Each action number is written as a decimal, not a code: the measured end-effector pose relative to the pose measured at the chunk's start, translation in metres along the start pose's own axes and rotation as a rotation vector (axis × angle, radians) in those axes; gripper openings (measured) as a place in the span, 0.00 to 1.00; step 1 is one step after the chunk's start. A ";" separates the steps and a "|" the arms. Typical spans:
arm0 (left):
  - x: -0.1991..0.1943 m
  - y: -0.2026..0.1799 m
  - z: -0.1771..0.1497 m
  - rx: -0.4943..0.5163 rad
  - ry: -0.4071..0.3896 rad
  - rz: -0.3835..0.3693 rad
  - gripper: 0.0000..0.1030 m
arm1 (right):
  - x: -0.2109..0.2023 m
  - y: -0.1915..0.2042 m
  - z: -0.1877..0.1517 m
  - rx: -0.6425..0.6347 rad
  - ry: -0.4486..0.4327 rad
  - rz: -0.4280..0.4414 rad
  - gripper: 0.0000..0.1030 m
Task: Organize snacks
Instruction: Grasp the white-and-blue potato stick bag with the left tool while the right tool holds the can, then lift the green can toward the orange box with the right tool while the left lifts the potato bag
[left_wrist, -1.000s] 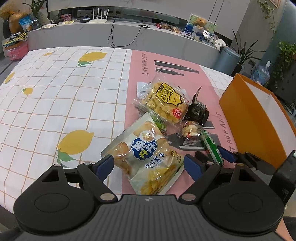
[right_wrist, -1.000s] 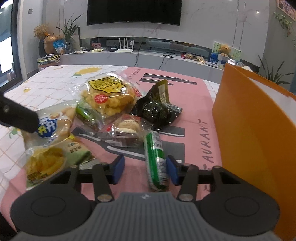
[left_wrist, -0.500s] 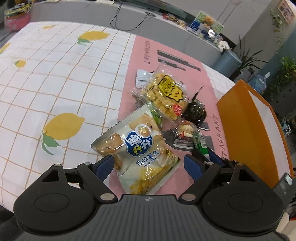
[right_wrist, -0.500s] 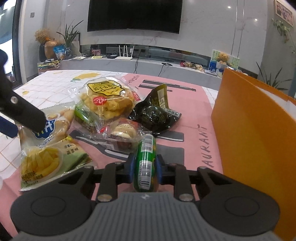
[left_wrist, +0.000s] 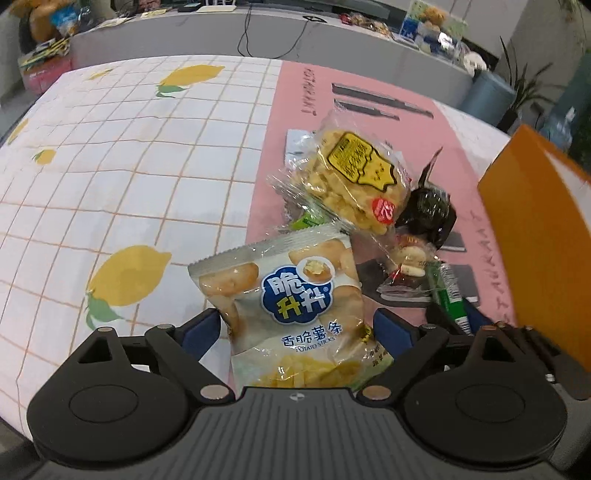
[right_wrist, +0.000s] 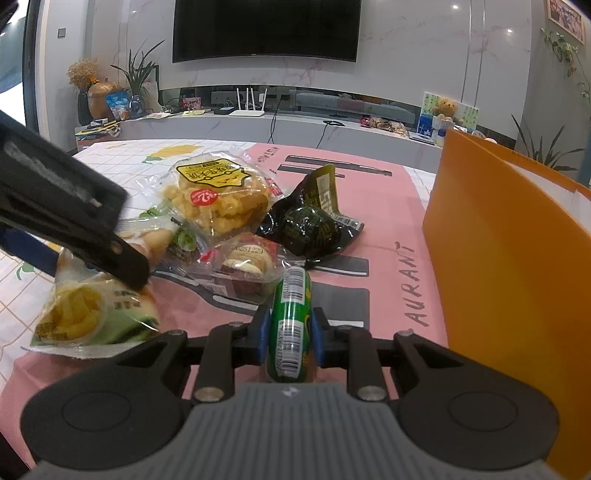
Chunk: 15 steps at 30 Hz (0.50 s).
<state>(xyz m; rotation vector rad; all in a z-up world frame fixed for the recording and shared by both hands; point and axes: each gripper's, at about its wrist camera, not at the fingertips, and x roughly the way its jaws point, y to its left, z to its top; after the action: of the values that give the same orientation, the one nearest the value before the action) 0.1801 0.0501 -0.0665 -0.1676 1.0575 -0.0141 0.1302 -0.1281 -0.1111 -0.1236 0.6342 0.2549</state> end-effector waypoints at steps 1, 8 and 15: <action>0.005 -0.001 0.000 -0.002 0.019 -0.002 1.00 | 0.000 0.000 0.000 -0.001 0.000 0.000 0.21; 0.010 0.005 -0.003 -0.052 0.016 -0.047 0.89 | -0.002 0.001 -0.001 0.007 -0.002 -0.005 0.20; -0.004 0.020 -0.001 -0.115 0.016 -0.089 0.69 | -0.012 -0.001 0.004 0.027 -0.017 -0.024 0.20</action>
<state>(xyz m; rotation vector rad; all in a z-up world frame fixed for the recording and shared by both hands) 0.1760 0.0699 -0.0660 -0.3195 1.0663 -0.0349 0.1236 -0.1310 -0.1004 -0.1033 0.6184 0.2241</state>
